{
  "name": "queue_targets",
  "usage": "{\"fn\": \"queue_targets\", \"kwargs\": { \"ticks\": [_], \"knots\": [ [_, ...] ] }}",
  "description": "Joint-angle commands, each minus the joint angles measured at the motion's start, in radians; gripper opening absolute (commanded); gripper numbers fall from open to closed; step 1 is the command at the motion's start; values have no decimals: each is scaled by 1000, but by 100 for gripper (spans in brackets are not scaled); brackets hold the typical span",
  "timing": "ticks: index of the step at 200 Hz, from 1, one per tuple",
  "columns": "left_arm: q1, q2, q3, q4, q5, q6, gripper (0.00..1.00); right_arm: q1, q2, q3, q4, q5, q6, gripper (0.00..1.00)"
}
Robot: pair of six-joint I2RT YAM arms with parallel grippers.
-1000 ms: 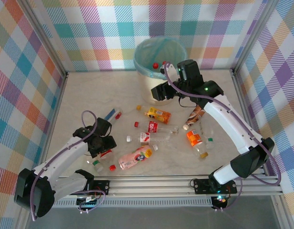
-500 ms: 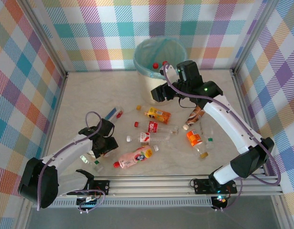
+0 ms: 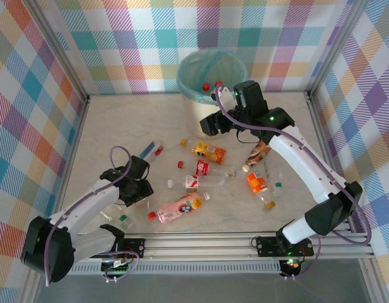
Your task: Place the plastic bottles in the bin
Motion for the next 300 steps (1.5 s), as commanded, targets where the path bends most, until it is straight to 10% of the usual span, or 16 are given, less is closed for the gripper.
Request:
{"fn": "queue_targets", "kwargs": {
  "ticks": [1, 90, 226, 300],
  "knots": [
    [18, -82, 74, -102, -81, 15, 60, 3, -18, 22, -10, -14, -3, 72],
    [16, -231, 378, -163, -299, 234, 53, 3, -60, 62, 58, -124, 64, 72],
    [-278, -61, 647, 405, -79, 919, 50, 3, -105, 124, 260, -394, 201, 72],
    [-438, 20, 643, 483, -42, 1026, 49, 3, -95, 153, 282, -452, 237, 83]
  ]
}}
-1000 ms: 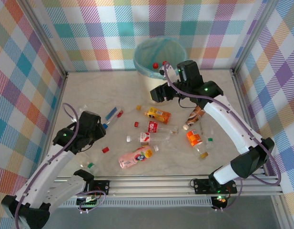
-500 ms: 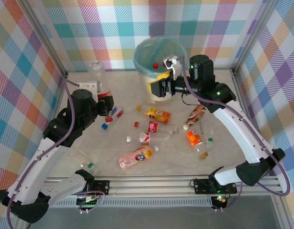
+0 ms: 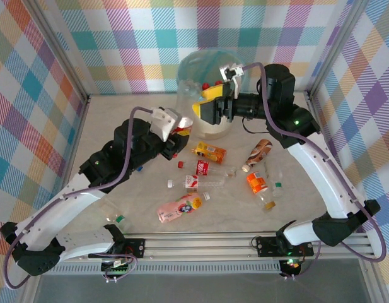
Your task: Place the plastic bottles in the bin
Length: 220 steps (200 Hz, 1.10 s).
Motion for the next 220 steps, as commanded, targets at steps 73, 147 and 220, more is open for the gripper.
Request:
{"fn": "queue_targets", "kwargs": {
  "ticks": [73, 147, 220],
  "knots": [
    [-51, 17, -19, 79, 35, 65, 49, 3, 11, 8, 0, -19, 29, 94],
    [-66, 32, -17, 59, 15, 70, 51, 3, 19, 11, -20, 24, 26, 72],
    [-66, -36, -51, 90, -70, 44, 86, 3, 32, 96, -62, 169, -41, 60]
  ]
}}
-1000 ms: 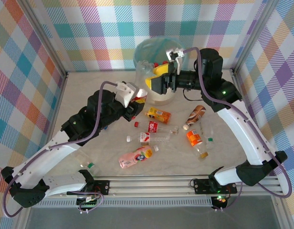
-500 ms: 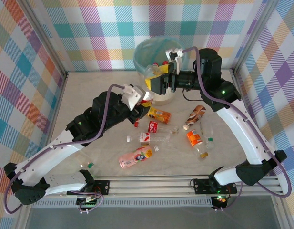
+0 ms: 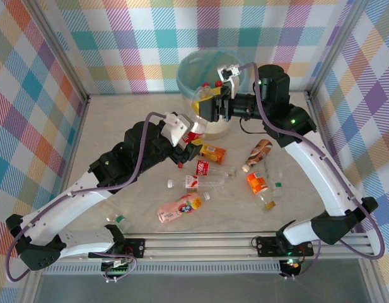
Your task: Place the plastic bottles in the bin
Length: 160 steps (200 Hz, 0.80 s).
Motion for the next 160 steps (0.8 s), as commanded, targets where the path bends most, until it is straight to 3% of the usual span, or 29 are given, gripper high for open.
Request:
{"fn": "queue_targets", "kwargs": {
  "ticks": [1, 30, 73, 106, 130, 160],
  "knots": [
    [-8, -63, -29, 42, -58, -14, 87, 2, 14, 94, -25, 92, -55, 60],
    [-8, -140, -60, 73, -85, -20, 92, -1, 96, 269, -77, 220, -149, 62],
    [-8, -244, -72, 54, -131, -42, 93, -3, 258, 507, -72, 417, -308, 61],
    [-6, -272, -84, 17, -306, -104, 97, -19, 362, 575, 1, 536, -404, 61],
    [15, -250, -71, -55, -432, -167, 98, -51, 465, 656, -8, 555, -407, 61],
    [63, -216, -53, -137, -436, -234, 99, -95, 597, 774, -40, 546, -393, 61]
  ]
}}
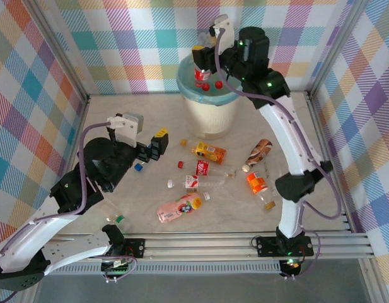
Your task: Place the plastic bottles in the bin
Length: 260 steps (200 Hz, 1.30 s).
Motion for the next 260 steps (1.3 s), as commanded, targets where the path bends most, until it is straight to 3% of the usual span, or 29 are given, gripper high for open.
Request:
{"fn": "queue_targets", "kwargs": {
  "ticks": [1, 93, 132, 202, 231, 260],
  "knots": [
    [41, 29, 13, -89, -70, -84, 100, -33, 68, 90, 4, 27, -23, 61],
    [304, 201, 60, -279, 88, -313, 100, -106, 288, 122, -39, -182, 141, 64],
    [336, 211, 36, -266, 122, -332, 100, -109, 348, 118, -72, -249, 116, 67],
    [356, 222, 24, -276, 134, -335, 100, -116, 420, 108, -61, -242, 39, 79],
    [359, 219, 19, -282, 132, -338, 100, -118, 411, 107, -47, -250, 55, 85],
    [363, 222, 26, -284, 134, -340, 100, -118, 371, 113, -22, -260, 77, 85]
  ]
}}
